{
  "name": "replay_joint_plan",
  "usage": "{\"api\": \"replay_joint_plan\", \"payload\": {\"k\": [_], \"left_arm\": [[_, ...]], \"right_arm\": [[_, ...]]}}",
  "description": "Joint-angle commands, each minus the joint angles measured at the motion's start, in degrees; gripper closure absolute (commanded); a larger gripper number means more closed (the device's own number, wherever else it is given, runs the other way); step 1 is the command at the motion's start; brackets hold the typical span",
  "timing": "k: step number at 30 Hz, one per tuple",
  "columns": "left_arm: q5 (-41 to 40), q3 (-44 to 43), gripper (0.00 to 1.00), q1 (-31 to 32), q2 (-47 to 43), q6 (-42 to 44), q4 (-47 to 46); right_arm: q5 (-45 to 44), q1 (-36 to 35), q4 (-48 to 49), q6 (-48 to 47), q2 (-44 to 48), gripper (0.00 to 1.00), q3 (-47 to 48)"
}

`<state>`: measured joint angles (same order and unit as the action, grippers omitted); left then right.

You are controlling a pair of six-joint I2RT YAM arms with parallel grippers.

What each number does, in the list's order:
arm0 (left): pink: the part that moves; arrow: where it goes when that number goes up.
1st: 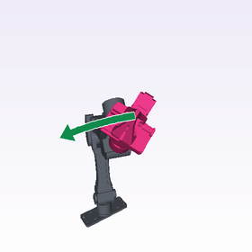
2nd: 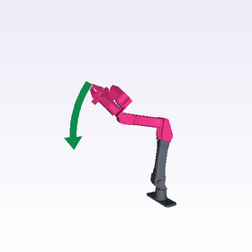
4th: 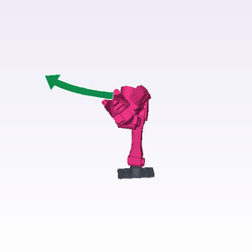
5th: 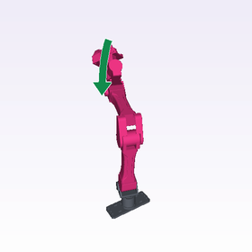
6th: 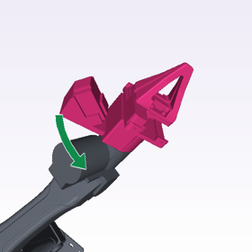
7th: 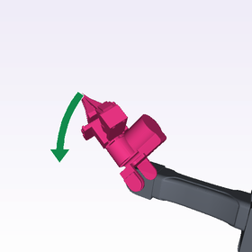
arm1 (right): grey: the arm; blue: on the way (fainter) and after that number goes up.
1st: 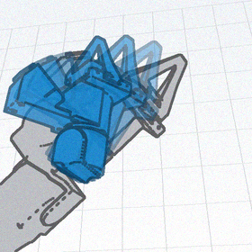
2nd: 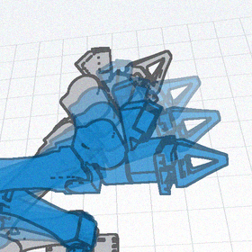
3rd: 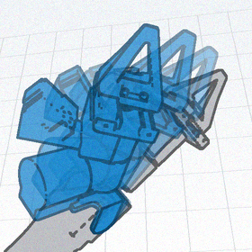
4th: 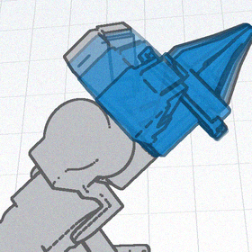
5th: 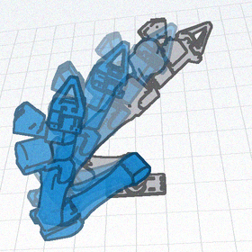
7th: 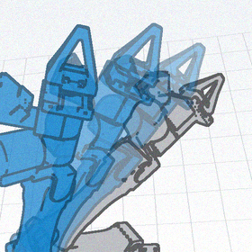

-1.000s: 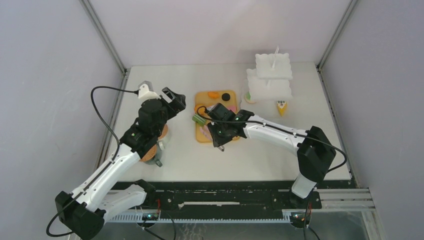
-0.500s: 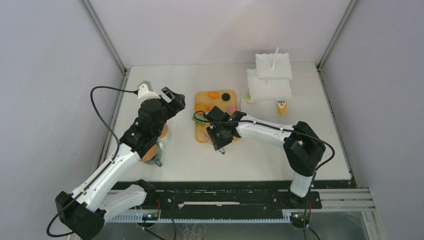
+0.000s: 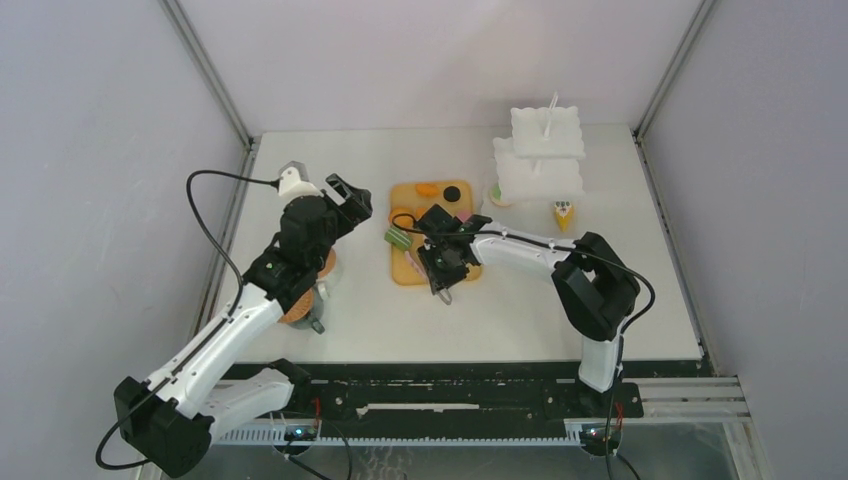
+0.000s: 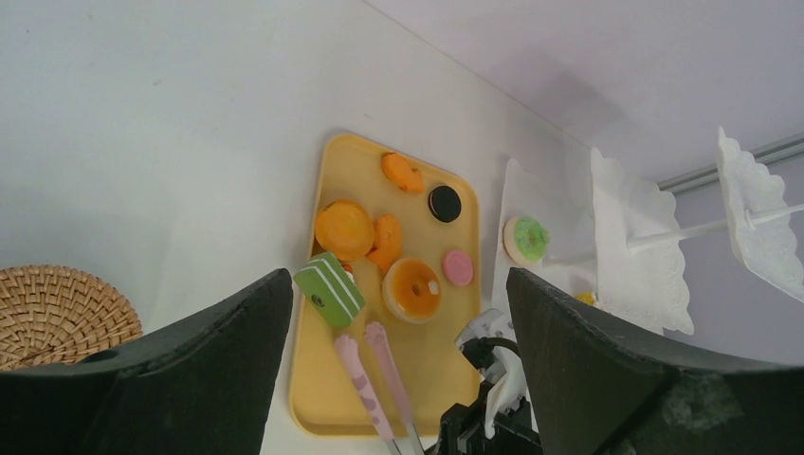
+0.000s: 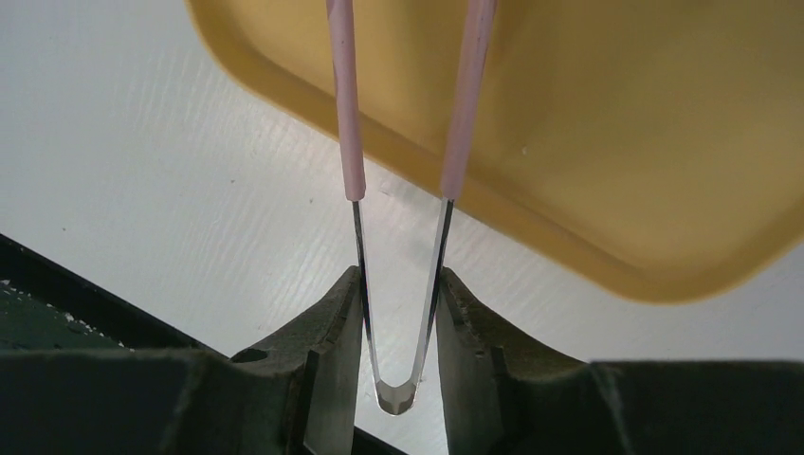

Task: Serve the afternoon tea
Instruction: Pick up the desert from the tray.

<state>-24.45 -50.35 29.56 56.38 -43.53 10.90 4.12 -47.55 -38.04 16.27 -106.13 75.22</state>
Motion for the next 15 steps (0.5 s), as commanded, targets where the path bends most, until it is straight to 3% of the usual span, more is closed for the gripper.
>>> {"api": "replay_joint_plan", "payload": {"k": [1,15], "left_arm": [[-0.3,1.3,0.12,-0.4,0.3,0.1,-1.7],[0.1,1.7,0.12,-1.0,1.1,0.1,-2.2]], "right_arm": [[2.6,0.8,2.1,-2.3,-1.2,0.61,4.1],[2.8,2.8,-1.0,-4.2,-5.9,0.58,9.5]]}}
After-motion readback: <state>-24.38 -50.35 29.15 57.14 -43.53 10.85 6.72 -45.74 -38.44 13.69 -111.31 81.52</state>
